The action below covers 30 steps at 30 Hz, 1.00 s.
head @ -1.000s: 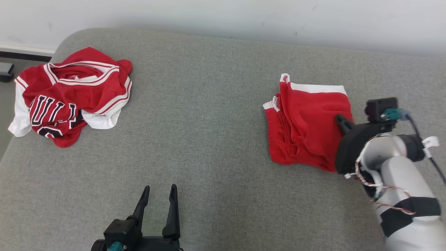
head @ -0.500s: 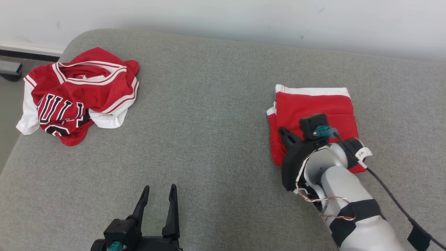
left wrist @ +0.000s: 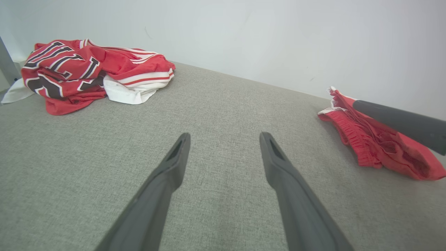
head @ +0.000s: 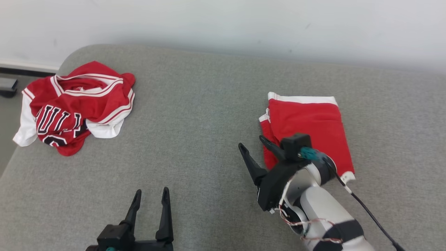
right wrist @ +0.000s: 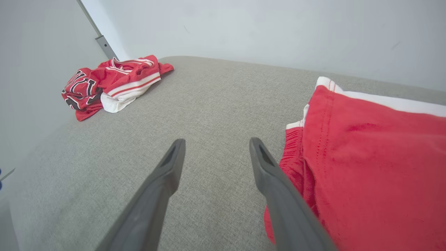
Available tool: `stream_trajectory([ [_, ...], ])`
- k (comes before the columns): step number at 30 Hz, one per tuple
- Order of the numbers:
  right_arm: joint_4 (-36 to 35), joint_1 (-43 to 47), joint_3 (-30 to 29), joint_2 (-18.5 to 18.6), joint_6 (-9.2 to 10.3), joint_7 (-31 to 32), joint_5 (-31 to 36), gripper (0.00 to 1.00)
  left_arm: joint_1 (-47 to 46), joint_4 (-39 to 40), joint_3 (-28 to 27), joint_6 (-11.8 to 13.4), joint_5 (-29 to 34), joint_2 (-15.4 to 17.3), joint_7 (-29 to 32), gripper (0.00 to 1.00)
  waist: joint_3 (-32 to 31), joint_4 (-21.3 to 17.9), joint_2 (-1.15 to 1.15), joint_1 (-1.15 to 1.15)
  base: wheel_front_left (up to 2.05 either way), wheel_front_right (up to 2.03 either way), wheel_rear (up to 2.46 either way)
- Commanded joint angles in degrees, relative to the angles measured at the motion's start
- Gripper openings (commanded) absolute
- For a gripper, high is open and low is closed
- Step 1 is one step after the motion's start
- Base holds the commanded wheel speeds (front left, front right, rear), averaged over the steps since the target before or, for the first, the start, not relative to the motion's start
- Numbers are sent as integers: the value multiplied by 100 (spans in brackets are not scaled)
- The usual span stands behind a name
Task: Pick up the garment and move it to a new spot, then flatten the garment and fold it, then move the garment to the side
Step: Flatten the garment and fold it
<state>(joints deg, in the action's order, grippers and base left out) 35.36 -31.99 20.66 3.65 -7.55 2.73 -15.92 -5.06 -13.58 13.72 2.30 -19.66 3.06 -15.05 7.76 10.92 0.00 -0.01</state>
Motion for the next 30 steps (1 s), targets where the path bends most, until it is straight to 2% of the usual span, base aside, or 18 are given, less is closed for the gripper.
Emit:
stream_trajectory([
  [1, -239, 285, -93, -31, 14, -112, -133, 100, 128, 59, -65, 17, 77, 26, -18, 100, -167, -161, 0, 1, 0, 0, 0],
  [4, -823, 754, -404, -44, 14, -296, -223, 100, 245, 157, -177, 40, 149, 62, -18, 100, -297, -308, 0, 1, 0, 0, 0],
  [9, -1833, 1694, -1195, -73, 14, -572, 1, 100, 436, 343, -391, 58, 270, 94, -18, 100, -494, -565, 0, 1, 0, 0, 0],
  [10, -1833, 1694, -1195, -73, 14, -572, 1, 100, 436, 343, -391, 58, 270, 94, -18, 100, -494, -565, 0, 1, 0, 0, 0],
  [15, -2606, 2482, -1958, -87, 14, -897, 157, 100, 607, 562, -601, -3, 410, 98, -18, 100, -650, -792, 0, 1, 0, 0, 0],
  [21, -2652, 2946, -2575, -85, 14, -1202, 435, 100, 769, 651, -795, -117, 608, 107, -18, 100, -781, -1019, 0, 1, 0, 0, 0],
  [25, -2465, 3053, -2695, -86, 14, -1205, 776, 100, 835, 691, -881, -245, 777, 119, -18, 100, -815, -1125, 0, 1, 0, 0, 0],
  [30, -2230, 3116, -2765, -85, 14, -1298, 856, 100, 920, 646, -1029, -418, 903, 130, -18, 100, -870, -1216, 0, 1, 0, 0, 0],
])
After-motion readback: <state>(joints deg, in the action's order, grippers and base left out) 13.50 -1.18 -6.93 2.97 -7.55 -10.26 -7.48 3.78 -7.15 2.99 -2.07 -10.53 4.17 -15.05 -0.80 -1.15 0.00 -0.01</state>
